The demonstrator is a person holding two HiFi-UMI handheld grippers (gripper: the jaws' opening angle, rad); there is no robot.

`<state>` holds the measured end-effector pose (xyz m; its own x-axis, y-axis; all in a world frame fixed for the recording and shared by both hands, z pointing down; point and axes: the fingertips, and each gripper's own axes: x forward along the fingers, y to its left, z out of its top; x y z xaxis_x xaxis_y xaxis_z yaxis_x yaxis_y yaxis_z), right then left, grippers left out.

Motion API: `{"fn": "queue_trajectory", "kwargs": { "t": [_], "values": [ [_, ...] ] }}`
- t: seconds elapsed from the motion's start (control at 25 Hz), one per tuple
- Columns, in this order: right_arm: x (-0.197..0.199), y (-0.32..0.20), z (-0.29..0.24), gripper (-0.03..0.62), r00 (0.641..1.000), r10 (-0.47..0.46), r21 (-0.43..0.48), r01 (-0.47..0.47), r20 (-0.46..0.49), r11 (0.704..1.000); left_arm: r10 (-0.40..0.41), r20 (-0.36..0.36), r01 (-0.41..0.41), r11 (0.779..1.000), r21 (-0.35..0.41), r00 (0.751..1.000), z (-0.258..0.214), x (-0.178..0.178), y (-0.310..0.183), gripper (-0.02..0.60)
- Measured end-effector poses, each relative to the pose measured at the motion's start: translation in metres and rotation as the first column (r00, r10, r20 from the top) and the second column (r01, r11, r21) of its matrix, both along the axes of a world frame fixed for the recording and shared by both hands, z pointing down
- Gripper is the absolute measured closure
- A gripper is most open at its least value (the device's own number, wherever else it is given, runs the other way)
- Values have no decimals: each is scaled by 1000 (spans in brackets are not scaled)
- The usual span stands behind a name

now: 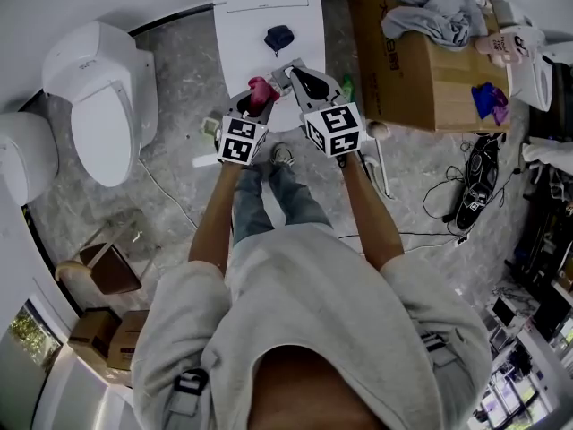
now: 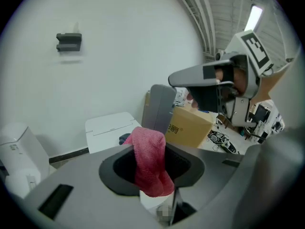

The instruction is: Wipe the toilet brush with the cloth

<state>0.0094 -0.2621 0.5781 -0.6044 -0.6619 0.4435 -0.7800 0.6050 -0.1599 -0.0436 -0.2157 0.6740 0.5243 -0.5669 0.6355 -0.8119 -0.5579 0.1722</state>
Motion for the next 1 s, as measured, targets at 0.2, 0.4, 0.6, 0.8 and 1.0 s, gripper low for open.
{"fn": "queue_trajectory", "kwargs": {
  "t": [0.2, 0.4, 0.6, 0.8, 1.0],
  "values": [
    [4, 1, 1, 563, 1000, 7, -10, -7, -8, 1000, -64, -49, 68, 994, 86, 997, -44, -17, 0, 439],
    [2, 1, 4, 563, 999, 10, -16, -10, -33, 1000, -116, -92, 132, 974, 186, 989, -97, -37, -4, 440],
    [2, 2, 3, 562, 997, -11, -16, 10, -72, 1000, -158, -133, 188, 947, 261, 978, -142, -56, -11, 440],
    [2, -1, -15, 562, 999, -7, 13, 7, -44, 1000, -180, -135, 213, 929, 302, 974, -166, -72, -18, 440],
    [5, -4, -39, 563, 999, 6, 56, -4, -38, 998, -199, -136, 234, 914, 330, 971, -184, -83, -24, 440]
  ]
}}
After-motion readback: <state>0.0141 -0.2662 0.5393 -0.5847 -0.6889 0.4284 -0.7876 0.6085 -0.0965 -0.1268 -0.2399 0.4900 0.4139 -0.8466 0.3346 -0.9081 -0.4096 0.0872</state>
